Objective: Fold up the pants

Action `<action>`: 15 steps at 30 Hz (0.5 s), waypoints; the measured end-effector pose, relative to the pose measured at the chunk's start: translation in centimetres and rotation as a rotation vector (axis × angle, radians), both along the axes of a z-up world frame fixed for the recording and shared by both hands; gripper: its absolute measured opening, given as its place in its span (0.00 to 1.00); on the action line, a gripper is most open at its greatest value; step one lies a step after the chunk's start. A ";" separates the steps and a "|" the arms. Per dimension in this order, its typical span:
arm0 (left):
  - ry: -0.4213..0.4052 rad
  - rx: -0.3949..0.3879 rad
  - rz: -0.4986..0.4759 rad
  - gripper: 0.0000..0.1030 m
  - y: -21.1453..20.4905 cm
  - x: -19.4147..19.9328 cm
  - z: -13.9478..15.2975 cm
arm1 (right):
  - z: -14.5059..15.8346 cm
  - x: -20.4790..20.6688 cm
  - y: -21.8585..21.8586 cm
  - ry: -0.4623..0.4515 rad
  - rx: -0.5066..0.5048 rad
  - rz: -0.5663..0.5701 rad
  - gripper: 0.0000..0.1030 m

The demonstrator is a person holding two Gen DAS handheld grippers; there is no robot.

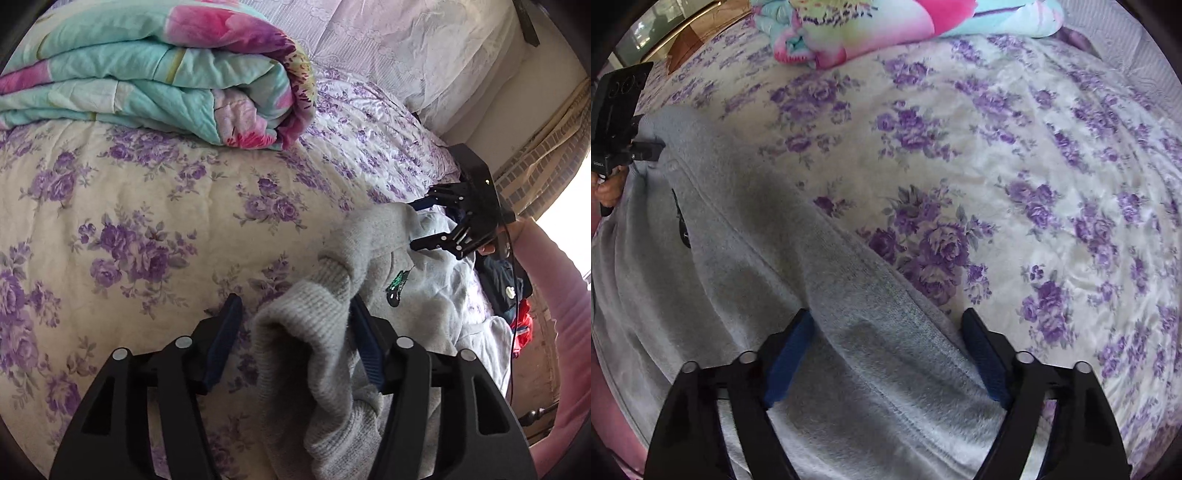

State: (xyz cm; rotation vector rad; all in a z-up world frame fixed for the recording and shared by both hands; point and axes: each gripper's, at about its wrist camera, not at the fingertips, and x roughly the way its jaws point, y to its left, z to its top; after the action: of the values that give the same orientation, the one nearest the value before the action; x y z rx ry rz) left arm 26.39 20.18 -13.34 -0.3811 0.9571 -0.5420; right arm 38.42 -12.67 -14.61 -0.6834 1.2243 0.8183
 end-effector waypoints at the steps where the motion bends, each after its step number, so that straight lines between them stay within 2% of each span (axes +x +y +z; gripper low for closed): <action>1: -0.006 0.008 -0.002 0.60 -0.3 0.2 0.2 | -0.1 0.0 -0.1 0.022 0.013 0.009 0.50; 2: -0.009 0.028 -0.009 0.61 -0.6 0.7 0.4 | -0.1 -0.1 -0.2 0.036 0.025 0.020 0.41; 3: -0.008 0.043 -0.012 0.61 -0.8 1.2 0.6 | 0.1 -0.3 -0.2 0.040 0.032 0.033 0.22; 4: -0.006 0.061 -0.011 0.60 -1.0 1.9 1.0 | 0.5 -0.7 -0.4 0.036 0.038 0.045 0.11; 5: -0.003 0.072 -0.015 0.59 -1.1 2.3 1.1 | 0.9 -1.1 -0.5 0.024 0.041 0.050 0.07; 6: -0.004 0.084 -0.035 0.48 -1.3 2.7 1.3 | 1.5 -1.8 -0.8 0.001 0.047 0.056 0.07; 7: -0.015 0.091 -0.082 0.31 -1.7 2.8 1.6 | 2.0 -2.4 -1.0 -0.020 0.056 0.059 0.07; 9: -0.031 0.087 -0.129 0.21 -2.0 2.6 2.2 | 3.6 -4.3 -1.4 -0.081 0.074 0.070 0.07; 12: -0.089 0.104 -0.160 0.20 -2.0 1.3 4.0 | 5.7 -7.3 -2.2 -0.172 0.099 0.081 0.07; 15: -0.153 0.104 -0.199 0.19 -1.9 -0.8 7.0 | 8.2 -10.7 -3.2 -0.240 0.110 0.092 0.07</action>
State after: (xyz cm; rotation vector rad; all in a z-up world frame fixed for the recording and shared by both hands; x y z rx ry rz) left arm 25.60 18.32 -6.31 -0.1491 0.8758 -0.6897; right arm 27.68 -15.84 -6.38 -0.7298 0.9299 0.8473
